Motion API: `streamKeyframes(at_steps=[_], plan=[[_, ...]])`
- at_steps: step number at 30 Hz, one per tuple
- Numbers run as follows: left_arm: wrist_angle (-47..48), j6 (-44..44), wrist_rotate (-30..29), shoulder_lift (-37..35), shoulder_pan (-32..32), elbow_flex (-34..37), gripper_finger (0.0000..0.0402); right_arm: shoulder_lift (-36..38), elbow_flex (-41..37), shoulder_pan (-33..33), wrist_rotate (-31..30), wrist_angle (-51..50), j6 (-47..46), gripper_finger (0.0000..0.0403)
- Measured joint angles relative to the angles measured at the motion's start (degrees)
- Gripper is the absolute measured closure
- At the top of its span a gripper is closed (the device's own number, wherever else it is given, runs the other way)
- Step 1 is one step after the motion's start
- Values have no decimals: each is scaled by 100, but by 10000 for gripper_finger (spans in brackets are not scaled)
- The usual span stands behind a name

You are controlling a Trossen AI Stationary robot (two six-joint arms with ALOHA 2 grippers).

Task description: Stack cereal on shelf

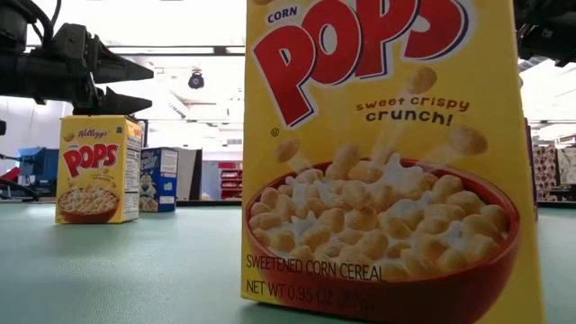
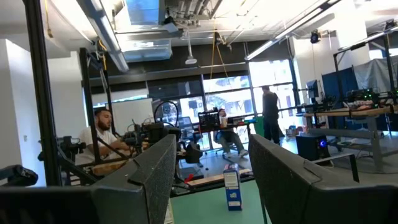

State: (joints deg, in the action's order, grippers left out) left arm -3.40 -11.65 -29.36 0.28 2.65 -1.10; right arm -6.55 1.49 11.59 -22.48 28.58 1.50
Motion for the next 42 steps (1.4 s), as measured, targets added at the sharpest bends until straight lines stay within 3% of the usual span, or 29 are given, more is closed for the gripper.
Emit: streamKeyframes(at_steps=[13,27,42], plan=[[1,0,0,-1,1,1,2,-1,-1,0,-2,13,161,211],[0,-1,-2,0,1,1,2,-172,1,0,52,1175,358,211],[0,-1,-2,-1,-1,0,2,-1799,883,0,-4,1054,288,211]])
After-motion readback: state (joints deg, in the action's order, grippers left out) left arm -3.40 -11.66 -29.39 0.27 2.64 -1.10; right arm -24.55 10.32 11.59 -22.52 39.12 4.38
